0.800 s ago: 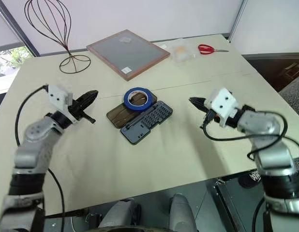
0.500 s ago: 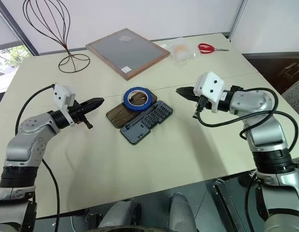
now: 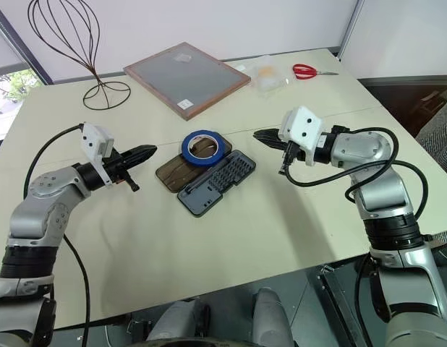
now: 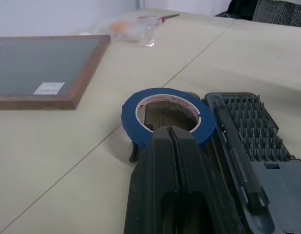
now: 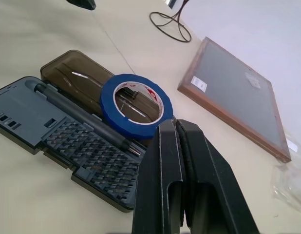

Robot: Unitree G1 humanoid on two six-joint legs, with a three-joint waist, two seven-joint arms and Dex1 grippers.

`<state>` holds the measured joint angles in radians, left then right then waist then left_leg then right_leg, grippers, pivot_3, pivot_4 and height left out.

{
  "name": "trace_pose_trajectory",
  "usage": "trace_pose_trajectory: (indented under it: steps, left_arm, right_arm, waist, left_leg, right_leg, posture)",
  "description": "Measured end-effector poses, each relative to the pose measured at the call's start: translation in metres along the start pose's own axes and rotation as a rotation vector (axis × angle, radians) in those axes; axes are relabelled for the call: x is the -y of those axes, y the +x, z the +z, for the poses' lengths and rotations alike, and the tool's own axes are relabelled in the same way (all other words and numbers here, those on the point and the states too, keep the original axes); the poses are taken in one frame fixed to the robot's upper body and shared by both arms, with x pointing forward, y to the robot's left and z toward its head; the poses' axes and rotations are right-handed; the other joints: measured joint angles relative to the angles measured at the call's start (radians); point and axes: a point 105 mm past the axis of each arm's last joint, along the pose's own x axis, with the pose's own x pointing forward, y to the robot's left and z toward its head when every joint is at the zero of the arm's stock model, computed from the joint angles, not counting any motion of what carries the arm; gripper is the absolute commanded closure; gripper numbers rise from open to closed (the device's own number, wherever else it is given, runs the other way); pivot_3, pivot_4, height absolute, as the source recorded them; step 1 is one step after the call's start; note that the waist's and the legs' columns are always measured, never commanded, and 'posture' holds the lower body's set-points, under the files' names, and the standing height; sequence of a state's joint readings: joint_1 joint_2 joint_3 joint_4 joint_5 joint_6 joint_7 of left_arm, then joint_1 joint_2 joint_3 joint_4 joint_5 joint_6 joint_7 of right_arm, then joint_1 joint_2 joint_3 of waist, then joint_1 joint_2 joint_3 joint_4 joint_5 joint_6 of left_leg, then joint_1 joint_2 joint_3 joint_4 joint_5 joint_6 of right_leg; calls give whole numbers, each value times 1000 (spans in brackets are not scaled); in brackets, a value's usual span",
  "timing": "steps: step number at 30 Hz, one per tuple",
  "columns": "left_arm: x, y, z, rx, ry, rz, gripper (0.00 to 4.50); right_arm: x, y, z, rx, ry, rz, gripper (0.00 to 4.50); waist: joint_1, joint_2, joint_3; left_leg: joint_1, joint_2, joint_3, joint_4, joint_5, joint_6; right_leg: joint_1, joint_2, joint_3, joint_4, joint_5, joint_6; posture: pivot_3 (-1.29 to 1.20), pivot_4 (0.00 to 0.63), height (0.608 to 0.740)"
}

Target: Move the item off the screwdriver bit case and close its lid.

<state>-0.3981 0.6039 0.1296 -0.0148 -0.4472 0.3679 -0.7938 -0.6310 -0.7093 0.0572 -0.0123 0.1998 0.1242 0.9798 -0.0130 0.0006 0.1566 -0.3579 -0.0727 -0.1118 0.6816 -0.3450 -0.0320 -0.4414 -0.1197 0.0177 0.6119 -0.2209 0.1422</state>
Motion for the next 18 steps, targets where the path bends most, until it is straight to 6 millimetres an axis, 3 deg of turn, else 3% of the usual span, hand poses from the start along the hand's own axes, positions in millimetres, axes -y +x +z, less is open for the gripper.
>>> trace_pose_trajectory:
  steps: [7,8,10,17,18]
  left_arm:
    - [0,0,0,-4,5,3,4500]
    - [0,1,0,-4,6,4,4500]
    - [0,2,-1,-7,5,6,4500]
    - [9,11,-8,-22,-7,-19,4500]
    - [8,11,-8,-22,2,-14,4500]
  right_arm:
    - [-1,6,3,9,-15,9,4452]
    - [-1,7,4,13,-15,9,4219]
    - [-1,11,5,28,-3,7,3644]
    - [-4,68,7,29,70,36,16]
    - [-4,74,6,16,80,44,16]
  waist:
    - [1,0,0]
    - [1,0,0]
    - [0,0,0]
    - [-7,0,0]
    - [-7,0,0]
  left_leg:
    - [0,0,0,0,0,0]
    - [0,0,0,0,0,0]
    - [0,0,0,0,0,0]
    - [-1,0,0,0,0,0]
    - [-1,0,0,0,0,0]
  right_leg:
    - [0,0,0,0,0,0]
    - [0,0,0,0,0,0]
    - [0,0,0,0,0,0]
    - [-2,0,0,1,0,0]
    - [-2,0,0,1,0,0]
  posture:
    - [0,150,740]
    - [0,150,740]
    - [0,150,740]
    - [0,150,740]
    - [0,150,740]
